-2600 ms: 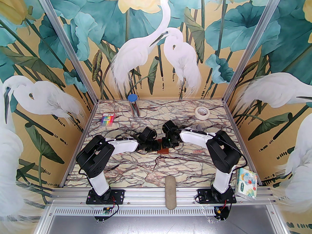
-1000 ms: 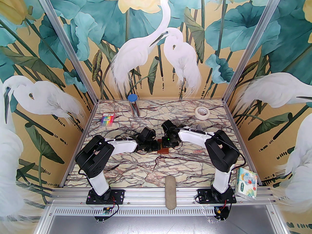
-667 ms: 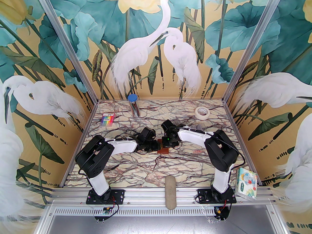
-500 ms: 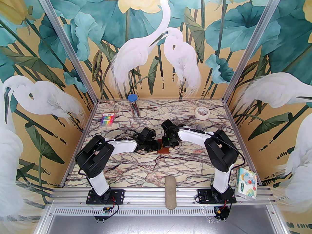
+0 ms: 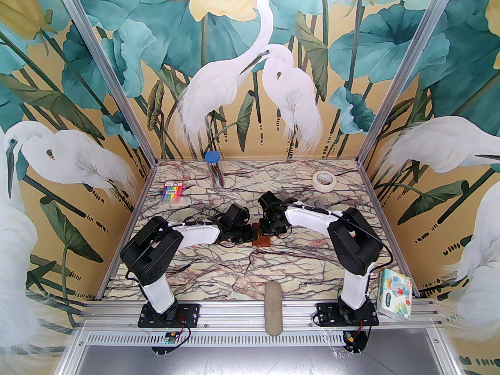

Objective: Put the credit cards into the card holder

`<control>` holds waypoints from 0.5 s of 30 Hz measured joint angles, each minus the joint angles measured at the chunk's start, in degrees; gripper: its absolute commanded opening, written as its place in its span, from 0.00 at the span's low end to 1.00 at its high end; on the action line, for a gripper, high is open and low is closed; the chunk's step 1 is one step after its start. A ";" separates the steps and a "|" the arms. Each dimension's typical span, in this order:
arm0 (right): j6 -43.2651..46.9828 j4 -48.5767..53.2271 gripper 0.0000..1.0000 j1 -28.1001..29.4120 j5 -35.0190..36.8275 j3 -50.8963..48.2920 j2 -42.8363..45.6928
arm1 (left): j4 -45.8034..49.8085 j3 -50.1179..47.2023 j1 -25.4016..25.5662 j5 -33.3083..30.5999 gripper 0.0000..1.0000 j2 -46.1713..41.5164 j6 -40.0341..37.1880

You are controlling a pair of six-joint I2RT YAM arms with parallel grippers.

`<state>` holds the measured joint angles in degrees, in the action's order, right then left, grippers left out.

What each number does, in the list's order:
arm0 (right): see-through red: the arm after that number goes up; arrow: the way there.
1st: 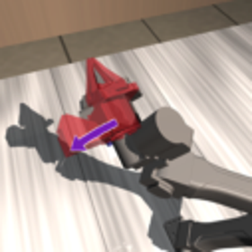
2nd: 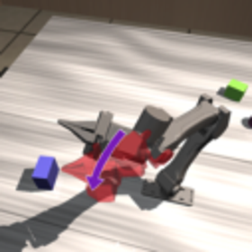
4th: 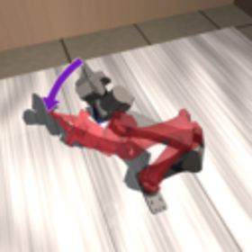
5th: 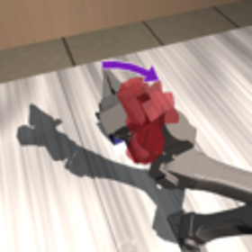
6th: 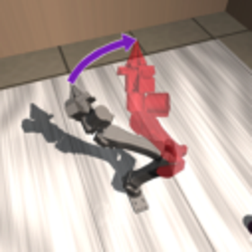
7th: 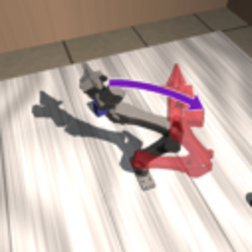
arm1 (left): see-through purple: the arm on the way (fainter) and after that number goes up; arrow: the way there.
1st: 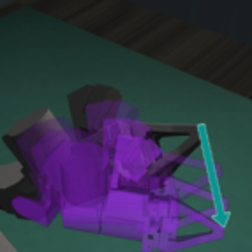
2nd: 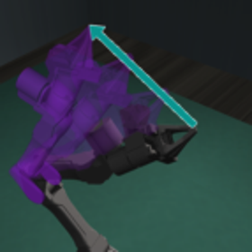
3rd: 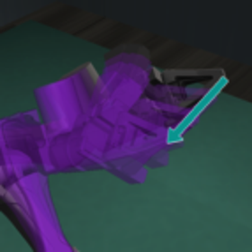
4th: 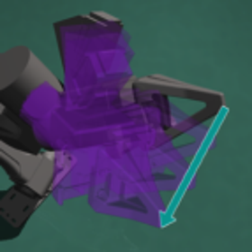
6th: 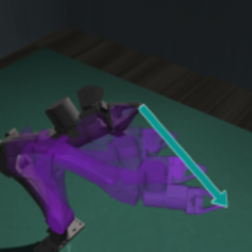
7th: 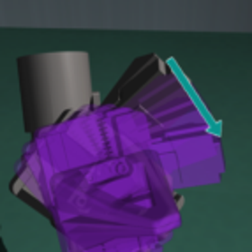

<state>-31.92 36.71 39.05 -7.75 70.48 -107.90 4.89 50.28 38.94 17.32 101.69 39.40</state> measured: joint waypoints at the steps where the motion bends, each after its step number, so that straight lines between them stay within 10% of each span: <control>1: -0.02 0.02 0.18 0.00 -0.02 0.07 -0.02 | 0.02 0.00 0.00 0.00 0.28 0.00 0.00; 15: -0.02 0.00 0.19 0.00 -0.15 0.22 -0.11 | 0.00 0.00 0.00 0.00 0.28 0.02 0.00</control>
<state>-31.94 36.71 39.05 -7.90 70.70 -108.01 4.89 50.28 38.94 17.32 101.71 39.40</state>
